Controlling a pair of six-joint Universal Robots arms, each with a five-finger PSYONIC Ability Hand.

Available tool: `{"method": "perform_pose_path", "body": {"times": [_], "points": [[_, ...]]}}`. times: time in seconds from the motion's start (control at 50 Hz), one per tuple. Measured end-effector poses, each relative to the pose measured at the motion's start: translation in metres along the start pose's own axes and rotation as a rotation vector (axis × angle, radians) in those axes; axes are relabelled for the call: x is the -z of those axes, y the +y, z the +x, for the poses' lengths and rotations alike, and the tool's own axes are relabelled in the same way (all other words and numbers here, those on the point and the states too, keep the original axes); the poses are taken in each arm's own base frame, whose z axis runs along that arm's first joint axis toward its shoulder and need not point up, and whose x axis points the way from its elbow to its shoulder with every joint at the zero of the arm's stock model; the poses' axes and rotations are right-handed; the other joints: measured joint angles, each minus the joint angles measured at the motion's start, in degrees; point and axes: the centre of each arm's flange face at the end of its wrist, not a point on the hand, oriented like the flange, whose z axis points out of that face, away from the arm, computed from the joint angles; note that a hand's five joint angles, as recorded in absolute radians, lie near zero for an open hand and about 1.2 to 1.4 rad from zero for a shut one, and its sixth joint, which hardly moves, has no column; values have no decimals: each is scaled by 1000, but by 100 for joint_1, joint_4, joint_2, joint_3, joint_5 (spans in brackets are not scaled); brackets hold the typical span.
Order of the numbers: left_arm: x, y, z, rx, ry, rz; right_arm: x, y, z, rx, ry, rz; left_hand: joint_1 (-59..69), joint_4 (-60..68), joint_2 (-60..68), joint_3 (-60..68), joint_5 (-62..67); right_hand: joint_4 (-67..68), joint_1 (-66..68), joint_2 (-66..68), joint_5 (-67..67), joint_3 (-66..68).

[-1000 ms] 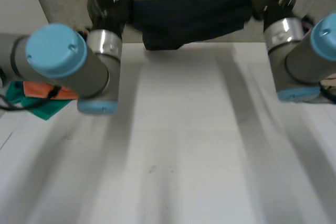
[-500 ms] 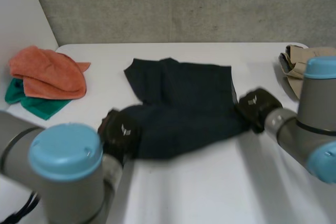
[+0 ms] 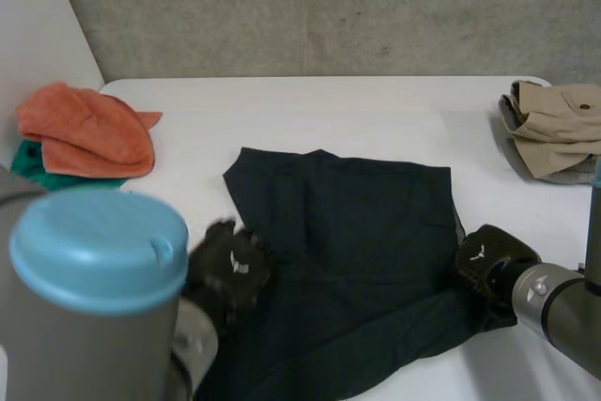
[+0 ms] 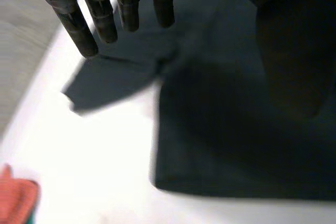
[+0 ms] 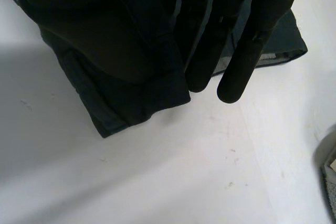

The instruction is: Fold the laundry.

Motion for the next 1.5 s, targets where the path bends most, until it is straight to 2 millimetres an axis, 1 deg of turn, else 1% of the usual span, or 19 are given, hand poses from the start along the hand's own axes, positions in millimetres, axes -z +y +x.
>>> {"method": "perform_pose_path", "body": {"times": [0.14, 0.22, 0.3, 0.44, 0.54, 0.6, 0.62, 0.66, 0.72, 0.92, 1.0, 1.06, 1.2, 1.26, 1.28, 1.3, 1.34, 1.44, 1.5], "points": [[-38, -31, -32, 72, -81, 217, -1, 2, -4, -12, -7, 1, 263, 276, 269, 223, 320, 0, 0, 0, 0, 0], [-78, -35, -44, 50, -58, 345, -2, 3, -6, -11, -5, 7, 675, 685, 670, 640, 718, 0, 0, 0, 0, 0], [-123, -26, -47, -20, -5, 423, -3, 3, -7, -10, -1, 14, 815, 876, 862, 848, 915, 0, 0, 0, 0, 0], [-184, 3, -46, -123, 39, 413, -4, 4, -9, -11, 7, 21, 1349, 1386, 1357, 1333, 1414, 0, 0, 0, 0, 0], [-207, 17, -42, -146, 48, 385, -5, 5, -9, -13, 8, 19, 1970, 1964, 1943, 1930, 1984, 0, 0, 0, 0, 0], [-213, 21, -40, -146, 53, 376, -5, 6, -10, -14, 9, 18, 2370, 2310, 2334, 2315, 2317, 0, 0, 0, 0, 0], [-215, 22, -39, -145, 54, 374, -5, 6, -9, -14, 9, 18, 2911, 2816, 2877, 2856, 2812, 0, 0, 0, 0, 0], [-216, 23, -39, -143, 54, 373, -5, 6, -9, -14, 11, 18, 4425, 4240, 4308, 4185, 4220, 0, 0, 0, 0, 0], [-215, 21, -40, -138, 48, 375, -5, 6, -9, -14, 12, 19, 5010, 5357, 5323, 5294, 5203, 0, 0, 0, 0, 0], [-202, 27, -51, -114, -74, 244, -5, 6, -10, -13, 13, 21, 5010, 5436, 5398, 5364, 5204, 0, 0, 0, 0, 0], [-187, 33, -59, -100, -156, 142, -5, 6, -10, -13, 12, 20, 5009, 5436, 5418, 5367, 5205, 0, 0, 0, 0, 0], [-167, 40, -62, -84, -217, 52, -5, 6, -10, -13, 12, 20, 5009, 5437, 5426, 5386, 5206, 0, 0, 0, 0, 0], [-138, 47, -52, -30, -220, -15, -5, 6, -11, -16, 10, 23, 5009, 5457, 5429, 5392, 5204, 0, 0, 0, 0, 0], [-133, 47, -46, 9, -195, -24, -5, 5, -11, -27, 10, 26, 4313, 4585, 4571, 4541, 4526, 0, 0, 0, 0, 0], [-129, 47, -42, 39, -177, -31, -5, 5, -11, -37, 11, 28, 3568, 3874, 3748, 3742, 3865, 0, 0, 0, 0, 0], [-127, 47, -40, 62, -164, -36, -5, 5, -11, -46, 10, 30, 2021, 2401, 2311, 2410, 2426, 0, 0, 0, 0, 0], [-122, 45, -39, 98, -150, -40, -5, 5, -11, -59, 9, 33, 1267, 1511, 1482, 1488, 1529, 0, 0, 0, 0, 0], [-105, 33, -47, 177, -149, -18, -5, 4, -10, -91, 5, 45, 907, 813, 855, 854, 826, 0, 0, 0, 0, 0], [-83, 21, -57, 244, -169, 22, -4, 2, -8, -122, 6, 57, 907, 806, 845, 834, 819, 0, 0, 0, 0, 0]]}}
